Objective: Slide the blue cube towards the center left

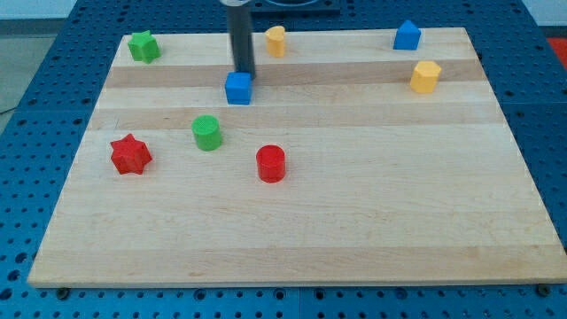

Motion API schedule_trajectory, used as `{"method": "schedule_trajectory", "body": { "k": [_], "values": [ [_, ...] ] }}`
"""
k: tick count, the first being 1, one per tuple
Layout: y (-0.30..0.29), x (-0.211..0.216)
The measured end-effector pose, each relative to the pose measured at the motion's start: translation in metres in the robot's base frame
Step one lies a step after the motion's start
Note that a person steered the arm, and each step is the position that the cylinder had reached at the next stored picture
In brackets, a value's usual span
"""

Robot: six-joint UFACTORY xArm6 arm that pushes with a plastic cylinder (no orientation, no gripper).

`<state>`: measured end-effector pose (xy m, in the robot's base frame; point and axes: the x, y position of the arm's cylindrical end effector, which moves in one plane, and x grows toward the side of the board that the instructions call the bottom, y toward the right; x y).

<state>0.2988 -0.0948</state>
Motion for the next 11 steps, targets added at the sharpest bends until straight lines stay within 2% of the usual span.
{"method": "schedule_trajectory", "body": {
  "k": [1, 2, 3, 5, 6, 8, 9, 11],
  "values": [
    [0.021, -0.001],
    [0.083, -0.005],
    [0.086, 0.004],
    [-0.035, 0.016],
    [-0.07, 0.025],
    [0.022, 0.03],
    [0.013, 0.046],
    [-0.098, 0.048]
  ]
}}
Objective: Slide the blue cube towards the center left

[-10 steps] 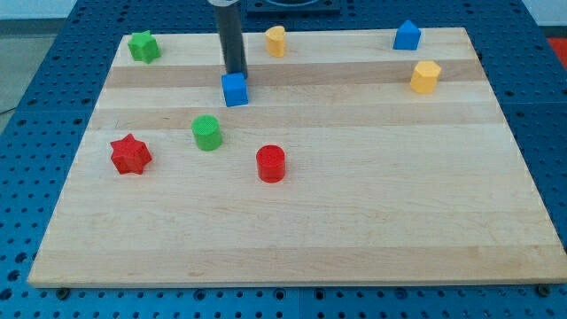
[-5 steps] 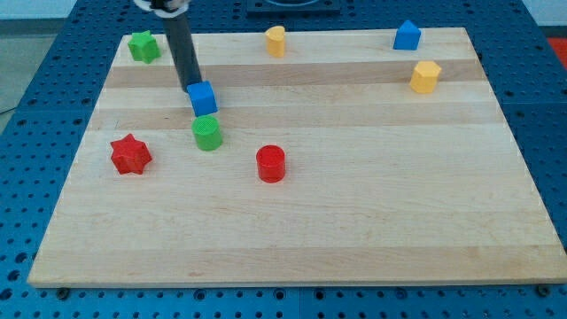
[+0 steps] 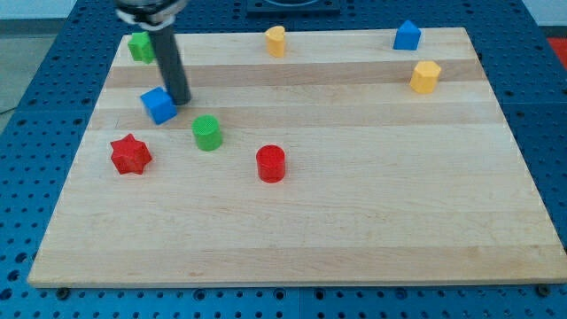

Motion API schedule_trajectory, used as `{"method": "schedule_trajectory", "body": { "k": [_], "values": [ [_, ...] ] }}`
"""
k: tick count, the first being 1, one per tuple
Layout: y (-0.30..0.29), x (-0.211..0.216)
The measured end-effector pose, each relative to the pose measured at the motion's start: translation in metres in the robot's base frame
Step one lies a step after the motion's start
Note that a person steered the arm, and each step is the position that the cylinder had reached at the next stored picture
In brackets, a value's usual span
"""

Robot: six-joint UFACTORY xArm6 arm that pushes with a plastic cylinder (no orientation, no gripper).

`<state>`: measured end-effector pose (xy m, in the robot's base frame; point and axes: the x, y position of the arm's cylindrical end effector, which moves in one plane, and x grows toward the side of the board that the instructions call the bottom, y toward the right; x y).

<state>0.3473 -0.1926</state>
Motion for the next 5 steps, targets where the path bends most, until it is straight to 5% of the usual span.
{"method": "schedule_trajectory", "body": {
  "k": [2, 4, 5],
  "values": [
    [0.043, 0.01],
    [-0.006, 0.022],
    [0.024, 0.016]
  ]
}}
